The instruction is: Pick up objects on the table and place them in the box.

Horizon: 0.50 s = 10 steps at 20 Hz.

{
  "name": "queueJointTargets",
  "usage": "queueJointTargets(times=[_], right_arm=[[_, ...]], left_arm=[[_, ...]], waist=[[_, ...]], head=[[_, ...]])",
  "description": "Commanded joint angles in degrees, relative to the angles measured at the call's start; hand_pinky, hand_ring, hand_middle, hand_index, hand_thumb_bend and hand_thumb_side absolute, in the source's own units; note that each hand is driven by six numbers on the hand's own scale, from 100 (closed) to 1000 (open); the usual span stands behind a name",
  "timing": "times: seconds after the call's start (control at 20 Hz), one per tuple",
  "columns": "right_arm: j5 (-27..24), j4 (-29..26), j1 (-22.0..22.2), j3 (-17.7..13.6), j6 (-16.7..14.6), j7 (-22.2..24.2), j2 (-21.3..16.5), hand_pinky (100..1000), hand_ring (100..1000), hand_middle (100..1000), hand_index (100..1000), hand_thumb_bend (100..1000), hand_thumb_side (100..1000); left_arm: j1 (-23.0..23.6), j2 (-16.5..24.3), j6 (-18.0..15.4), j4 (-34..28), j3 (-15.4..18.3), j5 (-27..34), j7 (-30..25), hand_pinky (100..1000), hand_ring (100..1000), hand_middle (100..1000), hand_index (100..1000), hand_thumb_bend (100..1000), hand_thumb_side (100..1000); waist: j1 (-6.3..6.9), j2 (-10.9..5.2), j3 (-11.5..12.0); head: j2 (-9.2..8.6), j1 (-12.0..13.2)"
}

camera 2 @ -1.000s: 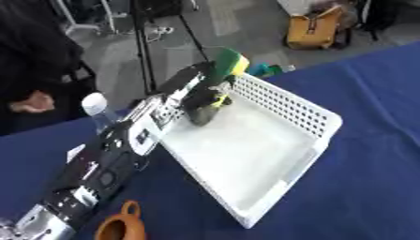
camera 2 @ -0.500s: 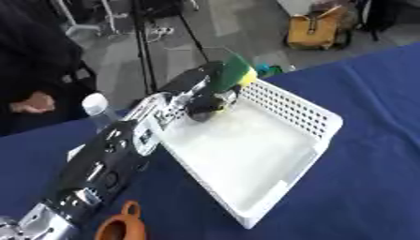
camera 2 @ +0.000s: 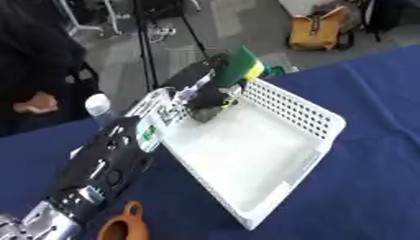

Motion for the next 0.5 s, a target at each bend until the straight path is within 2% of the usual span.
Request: queueJointTargets(times=[0.05, 0.2, 0.45, 0.5], right_arm=[[-0.43, -0.67, 0.0, 0.05, 0.17, 0.14, -0.24, 615, 522, 485, 568, 100, 590], [-0.39, -0.67, 0.31, 0.07, 0.21, 0.19, -0.18, 615, 522, 485, 567, 100, 592], [-0.35, -0.67, 0.44, 0.01, 0.29, 0.07, -0.34, 615, 522, 485, 567, 100, 591], [-0.39, -0.67, 0.46, 0.1, 0.3, 0.11, -0.38, 614, 521, 485, 567, 100, 594]], left_arm=[[-1.98, 1.17, -1.0, -2.11, -0.41, 2.46, -5.86, 1000, 1000, 1000, 1000, 153, 1000], [-2.25, 1.84, -1.59, -2.95, -0.44, 3.98, -12.9, 1000, 1000, 1000, 1000, 158, 1000], [-2.17, 2.27, -1.99, -4.78, -0.3, 0.84, -17.45, 1000, 1000, 1000, 1000, 167, 1000], [-1.93, 2.24, -1.77, -4.2, -1.29, -0.68, -20.31, 1000, 1000, 1000, 1000, 605, 1000]], waist=[[-1.27, -2.03, 0.58], [-1.34, -2.52, 1.22], [-1.38, -2.92, 1.51], [-1.23, -3.06, 1.51]], head=[[0.66, -0.44], [1.17, -0.7], [1.23, -0.86], [1.48, -0.88]])
